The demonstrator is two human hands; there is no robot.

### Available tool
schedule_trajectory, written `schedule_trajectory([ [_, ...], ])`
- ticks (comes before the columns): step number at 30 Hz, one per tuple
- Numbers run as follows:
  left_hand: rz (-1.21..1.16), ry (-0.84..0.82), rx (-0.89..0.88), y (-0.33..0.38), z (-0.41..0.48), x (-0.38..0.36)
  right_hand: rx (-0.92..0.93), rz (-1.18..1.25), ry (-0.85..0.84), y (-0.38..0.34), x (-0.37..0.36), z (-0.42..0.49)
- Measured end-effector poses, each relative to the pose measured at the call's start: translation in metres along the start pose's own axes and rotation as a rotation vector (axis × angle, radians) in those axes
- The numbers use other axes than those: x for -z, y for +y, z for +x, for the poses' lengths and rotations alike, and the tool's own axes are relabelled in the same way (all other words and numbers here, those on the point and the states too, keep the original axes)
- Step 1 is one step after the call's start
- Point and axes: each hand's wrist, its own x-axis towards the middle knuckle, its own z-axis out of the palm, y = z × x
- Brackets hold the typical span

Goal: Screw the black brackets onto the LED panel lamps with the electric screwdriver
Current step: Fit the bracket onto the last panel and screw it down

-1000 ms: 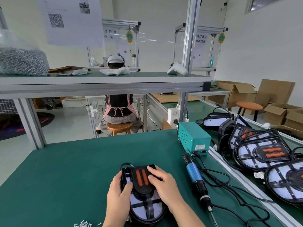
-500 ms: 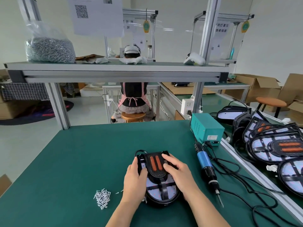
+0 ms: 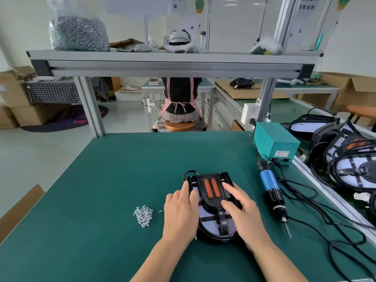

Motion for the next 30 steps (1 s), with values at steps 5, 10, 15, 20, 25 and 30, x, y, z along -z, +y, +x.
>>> schedule_trajectory([
  [5,0.047,0.123,0.076,-0.021,0.011,0.043,-0.021,0.049,-0.01,-0.001,0.001,0.0],
  [10,0.052,0.028,0.185,-0.05,0.017,0.081,-0.009,0.06,-0.023,0.001,0.001,0.002],
  [15,0.09,0.032,0.139,-0.058,0.015,0.082,-0.009,0.068,-0.023,0.003,0.001,0.002],
  [20,0.331,-0.022,0.116,-0.056,0.018,0.074,-0.023,0.092,-0.022,0.003,0.001,0.003],
  [25,0.393,-0.08,0.121,-0.043,0.024,0.067,-0.038,0.087,-0.015,0.003,0.001,0.003],
  [30,0.265,-0.086,0.055,-0.012,0.018,0.035,-0.033,0.094,0.027,0.002,-0.001,0.004],
])
